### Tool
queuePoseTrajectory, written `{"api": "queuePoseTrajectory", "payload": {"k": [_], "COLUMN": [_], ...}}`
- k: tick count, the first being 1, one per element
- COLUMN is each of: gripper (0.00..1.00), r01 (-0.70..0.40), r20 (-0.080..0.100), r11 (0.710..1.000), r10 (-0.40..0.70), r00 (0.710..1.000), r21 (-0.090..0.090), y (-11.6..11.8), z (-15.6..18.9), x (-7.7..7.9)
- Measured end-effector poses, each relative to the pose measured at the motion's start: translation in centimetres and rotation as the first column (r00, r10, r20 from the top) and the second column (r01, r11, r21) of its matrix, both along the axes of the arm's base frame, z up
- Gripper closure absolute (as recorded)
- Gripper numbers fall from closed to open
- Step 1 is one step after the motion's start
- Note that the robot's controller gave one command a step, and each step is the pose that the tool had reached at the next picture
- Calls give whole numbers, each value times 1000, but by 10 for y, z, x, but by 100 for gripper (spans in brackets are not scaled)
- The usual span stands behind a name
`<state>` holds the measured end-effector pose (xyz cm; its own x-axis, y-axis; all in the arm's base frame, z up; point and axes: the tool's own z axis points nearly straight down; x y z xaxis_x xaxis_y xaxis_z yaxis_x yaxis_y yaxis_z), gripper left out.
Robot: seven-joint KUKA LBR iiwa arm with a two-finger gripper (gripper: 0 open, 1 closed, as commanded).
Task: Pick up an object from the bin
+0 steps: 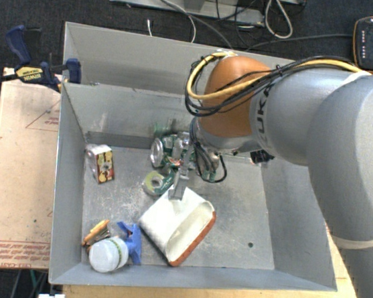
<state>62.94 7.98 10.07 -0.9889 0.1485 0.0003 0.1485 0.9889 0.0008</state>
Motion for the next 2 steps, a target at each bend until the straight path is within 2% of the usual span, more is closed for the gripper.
{"api": "queuePoseTrajectory", "payload": {"k": [1,2], "gripper": [0,0], "r01": [-123,-13], "r20": [29,29], "r11": [992,1000], "r10": [123,13], "r00": [992,999], "r21": [8,8], "y": [-35,-47], "z": [3,-20], "x": [-28,-10]}}
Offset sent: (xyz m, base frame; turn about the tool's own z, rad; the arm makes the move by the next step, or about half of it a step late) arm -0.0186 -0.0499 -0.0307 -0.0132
